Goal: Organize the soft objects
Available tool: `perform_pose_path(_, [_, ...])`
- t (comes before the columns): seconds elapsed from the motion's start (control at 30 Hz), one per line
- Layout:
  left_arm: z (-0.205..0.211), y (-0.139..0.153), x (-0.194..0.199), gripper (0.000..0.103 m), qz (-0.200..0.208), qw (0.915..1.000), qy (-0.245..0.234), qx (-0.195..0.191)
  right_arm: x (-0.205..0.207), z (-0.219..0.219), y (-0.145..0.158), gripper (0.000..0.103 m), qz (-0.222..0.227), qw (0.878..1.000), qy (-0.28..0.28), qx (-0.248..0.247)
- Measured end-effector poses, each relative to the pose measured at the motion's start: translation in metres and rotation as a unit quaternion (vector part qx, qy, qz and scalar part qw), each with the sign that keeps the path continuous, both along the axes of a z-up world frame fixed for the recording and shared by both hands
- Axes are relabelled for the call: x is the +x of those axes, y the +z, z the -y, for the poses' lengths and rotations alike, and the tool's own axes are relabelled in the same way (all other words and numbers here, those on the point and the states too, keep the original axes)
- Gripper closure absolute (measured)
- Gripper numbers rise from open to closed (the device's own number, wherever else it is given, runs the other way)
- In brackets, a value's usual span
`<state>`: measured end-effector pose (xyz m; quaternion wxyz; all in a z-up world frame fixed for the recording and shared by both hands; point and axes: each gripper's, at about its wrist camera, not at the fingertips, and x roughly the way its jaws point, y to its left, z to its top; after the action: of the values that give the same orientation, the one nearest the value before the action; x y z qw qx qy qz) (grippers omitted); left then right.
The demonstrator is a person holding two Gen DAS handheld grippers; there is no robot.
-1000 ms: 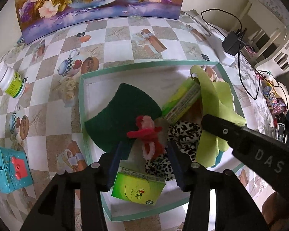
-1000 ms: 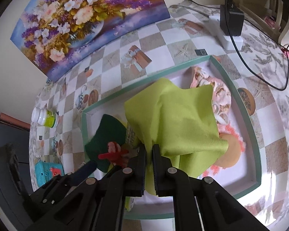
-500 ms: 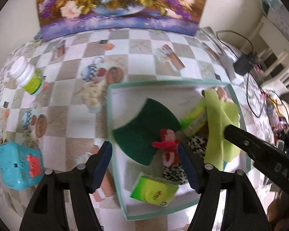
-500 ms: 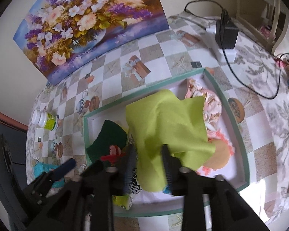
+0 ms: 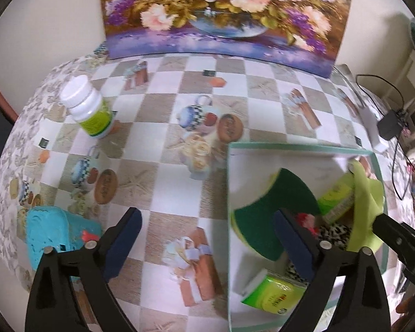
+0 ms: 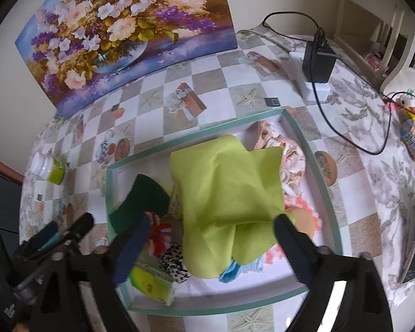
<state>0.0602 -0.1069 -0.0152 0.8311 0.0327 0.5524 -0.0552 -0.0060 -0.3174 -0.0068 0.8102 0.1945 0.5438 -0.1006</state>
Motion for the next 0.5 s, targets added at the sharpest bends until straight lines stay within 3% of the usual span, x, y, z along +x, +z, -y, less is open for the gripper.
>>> perform_pose_path(0.5, [-0.013,-0.007,0.011,0.0,0.008,0.9997,0.007,0.022,0.001,-0.002,0.002,0.0,0.004,1.0,0.0,-0.017])
